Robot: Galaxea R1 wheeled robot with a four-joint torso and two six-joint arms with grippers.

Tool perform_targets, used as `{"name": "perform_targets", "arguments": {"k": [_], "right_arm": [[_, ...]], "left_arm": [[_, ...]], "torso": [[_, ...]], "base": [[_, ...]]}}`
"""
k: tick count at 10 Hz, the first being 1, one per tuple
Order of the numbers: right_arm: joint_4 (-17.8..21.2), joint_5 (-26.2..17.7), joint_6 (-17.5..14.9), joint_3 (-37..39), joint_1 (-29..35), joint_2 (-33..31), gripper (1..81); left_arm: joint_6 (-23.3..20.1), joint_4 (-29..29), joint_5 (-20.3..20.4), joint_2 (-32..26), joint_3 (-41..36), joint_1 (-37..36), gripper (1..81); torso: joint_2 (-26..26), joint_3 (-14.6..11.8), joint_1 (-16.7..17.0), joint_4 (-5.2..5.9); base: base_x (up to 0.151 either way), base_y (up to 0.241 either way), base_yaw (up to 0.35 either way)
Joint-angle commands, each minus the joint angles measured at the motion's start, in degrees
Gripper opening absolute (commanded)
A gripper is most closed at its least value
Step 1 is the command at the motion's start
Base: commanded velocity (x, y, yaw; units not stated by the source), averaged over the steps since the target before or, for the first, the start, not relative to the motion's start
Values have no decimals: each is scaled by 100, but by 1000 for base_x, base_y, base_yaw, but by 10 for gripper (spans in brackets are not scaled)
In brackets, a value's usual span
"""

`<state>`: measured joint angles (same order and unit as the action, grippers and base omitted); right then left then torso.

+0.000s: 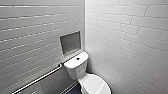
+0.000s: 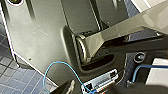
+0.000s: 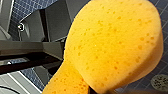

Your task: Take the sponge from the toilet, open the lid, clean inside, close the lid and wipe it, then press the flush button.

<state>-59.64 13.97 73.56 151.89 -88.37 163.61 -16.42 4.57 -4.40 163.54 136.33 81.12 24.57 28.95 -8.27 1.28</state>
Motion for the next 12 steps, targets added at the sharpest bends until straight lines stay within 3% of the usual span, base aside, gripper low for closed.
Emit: {"name": "perform_targets", "arguments": {"k": [1,2,3,4,6,10,12], "right_arm": [[-110,-175,-9,137,69,-2,10],[-118,-175,-17,172,78,16,10],[-110,-184,-8,199,87,25,10],[-110,-210,-8,234,87,43,10],[-101,-517,1,349,61,130,10],[93,-693,106,375,-98,271,10],[188,-1263,27,427,-282,508,10]], "left_arm": [[-1,79,-412,-40,-53,-136,811],[-1,79,-412,-40,-53,-136,811],[-1,79,-412,-31,-53,-144,811],[-1,79,-412,-31,-45,-144,811],[7,97,-395,65,174,-136,811],[16,457,-421,636,1368,-144,811],[16,448,-421,698,1476,-82,811]], "torso": [[-553,-514,354,0],[-772,-183,500,0],[-957,-325,625,0],[-537,-360,358,0],[-806,-430,527,0],[-865,-437,577,0],[-865,-437,577,0]], "base": [[0,0,0],[0,0,0],[0,0,0],[0,0,0],[0,0,0],[0,0,0],[0,0,0]]}}
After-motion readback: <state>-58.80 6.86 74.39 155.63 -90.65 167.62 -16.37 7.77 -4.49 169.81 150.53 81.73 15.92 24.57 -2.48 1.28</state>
